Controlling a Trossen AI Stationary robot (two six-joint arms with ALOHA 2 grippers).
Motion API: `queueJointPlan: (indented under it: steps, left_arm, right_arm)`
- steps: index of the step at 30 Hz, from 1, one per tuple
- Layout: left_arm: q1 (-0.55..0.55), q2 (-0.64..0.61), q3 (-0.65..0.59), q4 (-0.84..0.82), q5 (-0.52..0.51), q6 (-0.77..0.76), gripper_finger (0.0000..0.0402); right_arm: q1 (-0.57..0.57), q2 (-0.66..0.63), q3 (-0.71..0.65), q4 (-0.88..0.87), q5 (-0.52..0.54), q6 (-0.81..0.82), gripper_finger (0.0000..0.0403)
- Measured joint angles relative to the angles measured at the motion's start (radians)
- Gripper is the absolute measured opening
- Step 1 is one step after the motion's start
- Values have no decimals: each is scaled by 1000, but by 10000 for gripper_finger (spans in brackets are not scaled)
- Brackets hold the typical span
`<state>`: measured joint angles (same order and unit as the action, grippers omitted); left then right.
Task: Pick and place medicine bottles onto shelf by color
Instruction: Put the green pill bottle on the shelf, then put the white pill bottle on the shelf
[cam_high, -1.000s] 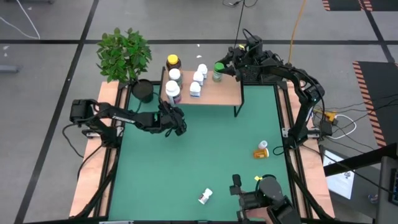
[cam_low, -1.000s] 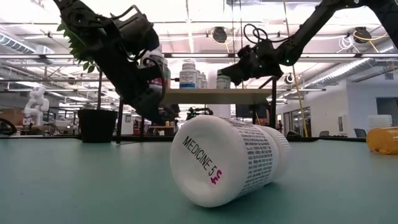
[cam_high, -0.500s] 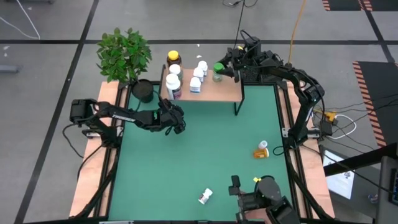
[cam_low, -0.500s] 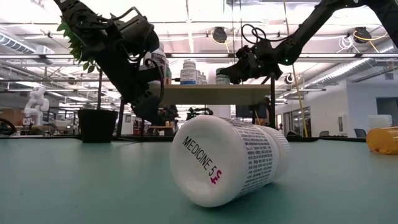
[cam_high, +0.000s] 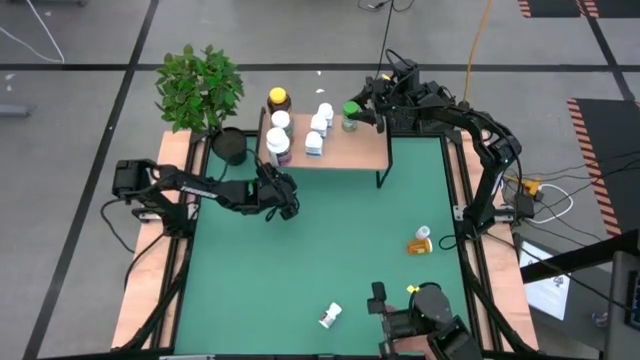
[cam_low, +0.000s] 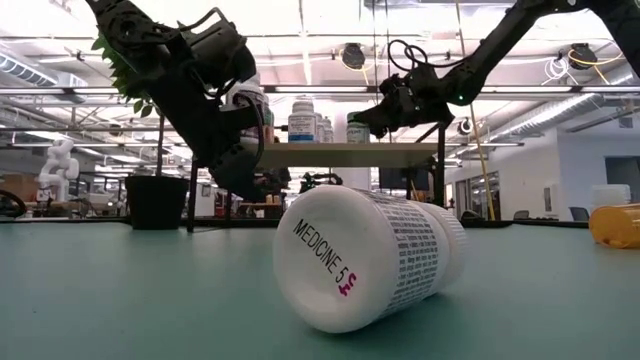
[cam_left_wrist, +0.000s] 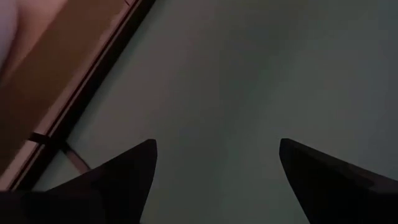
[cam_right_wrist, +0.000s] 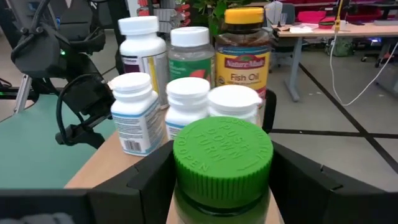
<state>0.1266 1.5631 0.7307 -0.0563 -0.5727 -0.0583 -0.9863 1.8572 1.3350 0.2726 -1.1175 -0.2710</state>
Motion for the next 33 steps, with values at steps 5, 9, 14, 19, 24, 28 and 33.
queueJointPlan:
  steps: [5,9,14,19,24,28,33]
  left_arm:
    - [-18,0,0,-3,1,-19,342]
    - [-28,0,0,-21,1,-44,342]
    - [-33,0,0,-43,1,-58,342]
    - [-51,0,0,-54,5,-51,342]
    - [-82,0,0,-57,7,-51,342]
    - [-109,0,0,-56,7,-67,342]
    - [-139,0,0,-40,7,-95,342]
  right_arm:
    - [0,0,0,0,-1,-3,226]
    - [1,0,0,-1,-2,-9,230]
    - [8,0,0,-1,-2,-11,259]
    - [13,-8,0,4,27,-6,294]
    - [15,-68,-1,3,46,-2,306]
    - [35,-145,-1,-24,48,25,306]
    - [125,-264,-1,-201,124,-39,306]
